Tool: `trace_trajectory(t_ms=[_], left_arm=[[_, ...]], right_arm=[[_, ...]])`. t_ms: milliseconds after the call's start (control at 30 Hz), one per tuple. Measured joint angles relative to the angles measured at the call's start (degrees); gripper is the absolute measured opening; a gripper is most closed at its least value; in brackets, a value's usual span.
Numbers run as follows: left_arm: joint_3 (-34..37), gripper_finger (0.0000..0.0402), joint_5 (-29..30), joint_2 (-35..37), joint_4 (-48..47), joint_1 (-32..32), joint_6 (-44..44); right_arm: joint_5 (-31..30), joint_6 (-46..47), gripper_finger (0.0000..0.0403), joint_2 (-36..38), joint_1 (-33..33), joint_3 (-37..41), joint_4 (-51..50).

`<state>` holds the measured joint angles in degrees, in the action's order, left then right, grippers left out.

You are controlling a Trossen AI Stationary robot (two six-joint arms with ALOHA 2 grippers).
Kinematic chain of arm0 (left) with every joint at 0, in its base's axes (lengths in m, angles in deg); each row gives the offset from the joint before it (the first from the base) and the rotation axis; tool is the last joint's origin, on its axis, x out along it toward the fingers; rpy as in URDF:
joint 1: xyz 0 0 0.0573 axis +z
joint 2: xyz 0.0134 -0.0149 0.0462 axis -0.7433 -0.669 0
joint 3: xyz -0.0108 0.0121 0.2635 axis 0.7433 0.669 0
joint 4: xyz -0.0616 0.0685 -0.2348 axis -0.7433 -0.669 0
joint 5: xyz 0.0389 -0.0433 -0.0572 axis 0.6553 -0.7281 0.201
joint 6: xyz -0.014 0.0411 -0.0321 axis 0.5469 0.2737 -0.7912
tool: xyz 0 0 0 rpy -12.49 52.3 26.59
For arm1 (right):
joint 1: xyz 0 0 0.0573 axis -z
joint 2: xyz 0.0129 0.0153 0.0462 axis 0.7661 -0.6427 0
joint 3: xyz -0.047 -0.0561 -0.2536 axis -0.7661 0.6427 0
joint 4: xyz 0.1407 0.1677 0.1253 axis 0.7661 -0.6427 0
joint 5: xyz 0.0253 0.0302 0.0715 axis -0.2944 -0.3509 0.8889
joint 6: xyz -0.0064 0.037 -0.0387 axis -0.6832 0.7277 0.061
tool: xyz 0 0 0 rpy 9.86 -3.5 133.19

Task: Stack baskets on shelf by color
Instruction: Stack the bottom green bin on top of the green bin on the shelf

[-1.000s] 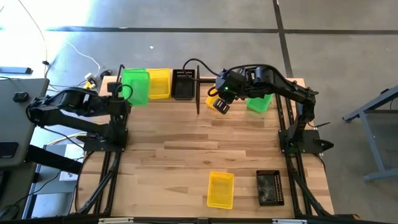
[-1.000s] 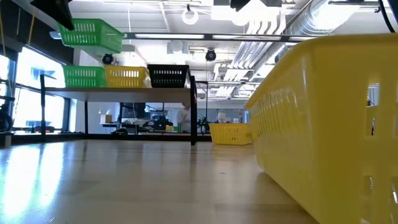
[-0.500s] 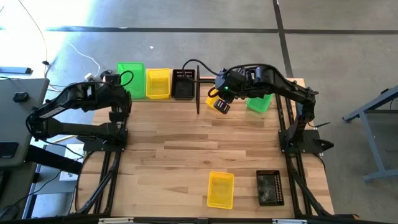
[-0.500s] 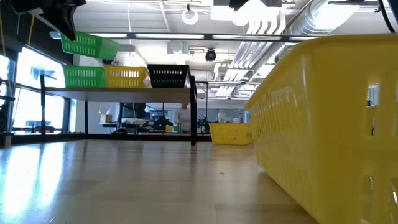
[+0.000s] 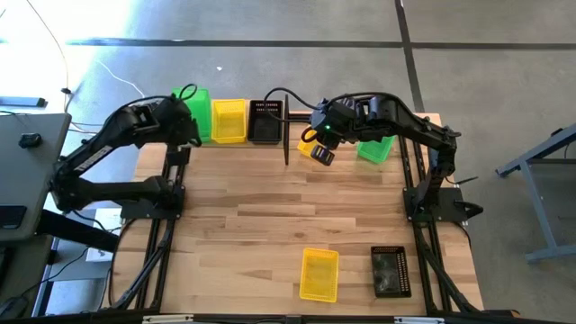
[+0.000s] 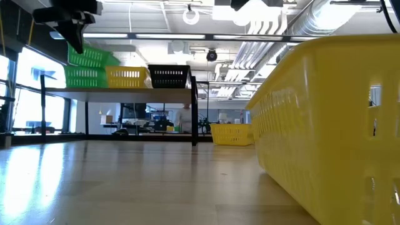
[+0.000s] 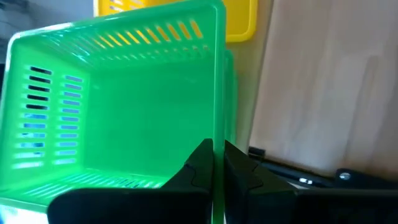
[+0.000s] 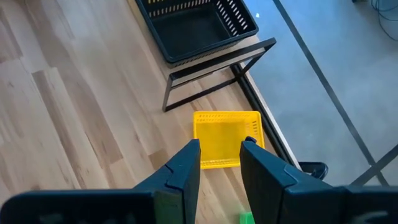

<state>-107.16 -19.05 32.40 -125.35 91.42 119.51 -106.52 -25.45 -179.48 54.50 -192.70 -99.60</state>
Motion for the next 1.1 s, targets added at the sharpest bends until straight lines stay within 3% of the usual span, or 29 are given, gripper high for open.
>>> trace_trajectory(t_ms=[467,700,1100], left_arm=[[0.00,0.0000,-12.95,-0.83,2.20,11.95,3.05],[0.00,0.0013,-13.34,-1.38,2.16,14.90,2.96],[0.00,0.0106,-10.58,-1.43,1.75,14.99,0.66]], right_arm=[[0.58,-1.44,0.0099,0.00,0.00,0.00,-0.08],[0.58,-1.44,0.0099,0.00,0.00,0.00,-0.09],[0.58,-1.32,0.0099,0.00,0.00,0.00,-0.09]])
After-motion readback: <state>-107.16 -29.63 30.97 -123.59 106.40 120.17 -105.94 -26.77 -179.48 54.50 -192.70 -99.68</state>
